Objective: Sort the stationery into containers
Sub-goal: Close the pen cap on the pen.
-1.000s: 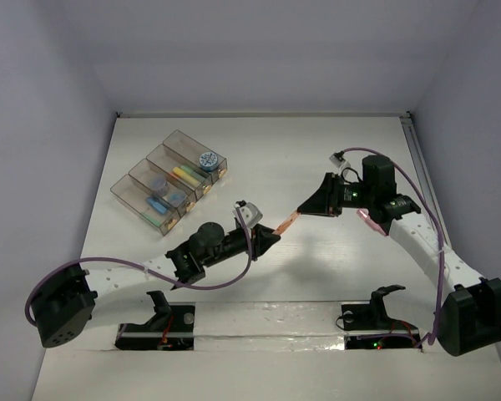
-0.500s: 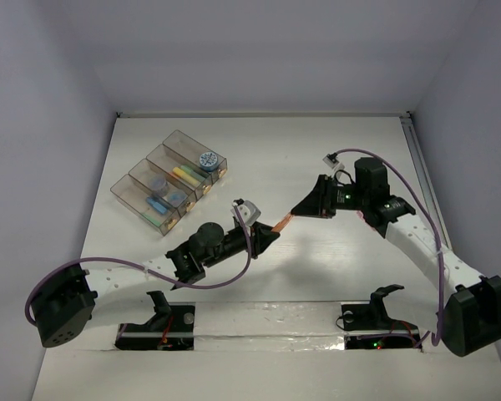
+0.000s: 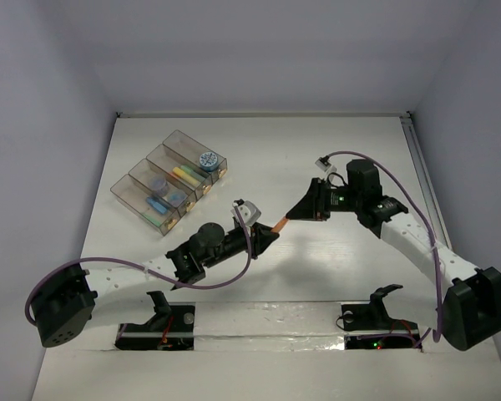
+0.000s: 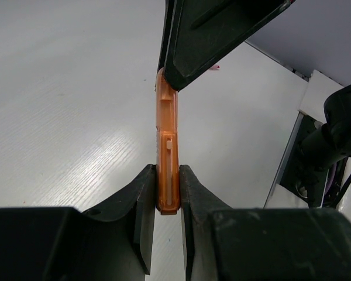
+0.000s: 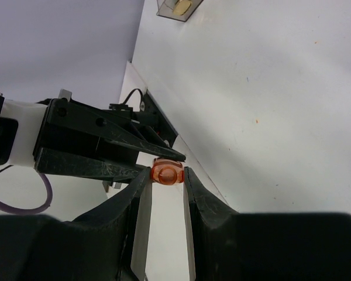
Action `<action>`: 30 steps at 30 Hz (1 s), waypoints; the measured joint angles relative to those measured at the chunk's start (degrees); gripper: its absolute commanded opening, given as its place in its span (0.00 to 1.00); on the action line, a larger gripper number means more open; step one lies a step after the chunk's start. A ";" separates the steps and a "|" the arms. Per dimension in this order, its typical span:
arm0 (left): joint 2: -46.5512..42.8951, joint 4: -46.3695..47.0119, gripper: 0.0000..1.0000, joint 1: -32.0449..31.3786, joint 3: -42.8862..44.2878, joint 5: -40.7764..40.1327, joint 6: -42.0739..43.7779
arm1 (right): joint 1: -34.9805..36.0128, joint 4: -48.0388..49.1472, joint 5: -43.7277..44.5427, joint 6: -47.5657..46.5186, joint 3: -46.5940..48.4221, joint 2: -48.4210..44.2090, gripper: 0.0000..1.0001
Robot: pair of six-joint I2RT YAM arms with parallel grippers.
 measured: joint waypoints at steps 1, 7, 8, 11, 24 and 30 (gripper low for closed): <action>0.00 -0.13 0.00 0.00 0.00 0.00 0.02 | 0.22 0.02 0.17 -0.04 0.00 0.13 0.02; 0.00 -2.84 0.00 0.00 0.07 -0.98 0.35 | 2.23 0.52 1.86 -0.48 0.02 2.10 0.00; 0.00 -3.21 0.00 0.00 0.07 -1.11 0.46 | 2.56 0.55 2.25 -0.57 0.02 2.27 0.00; -0.02 -4.39 0.00 -0.02 0.13 -2.12 0.70 | 3.58 1.14 3.41 -0.81 0.00 2.69 0.00; -0.15 -12.07 0.00 -0.76 2.67 -7.43 1.79 | 6.86 9.14 8.15 -0.37 -3.13 3.41 0.00; -0.79 -16.39 0.00 -0.70 3.26 -9.09 2.03 | 9.18 15.02 10.64 1.01 -5.46 4.76 0.00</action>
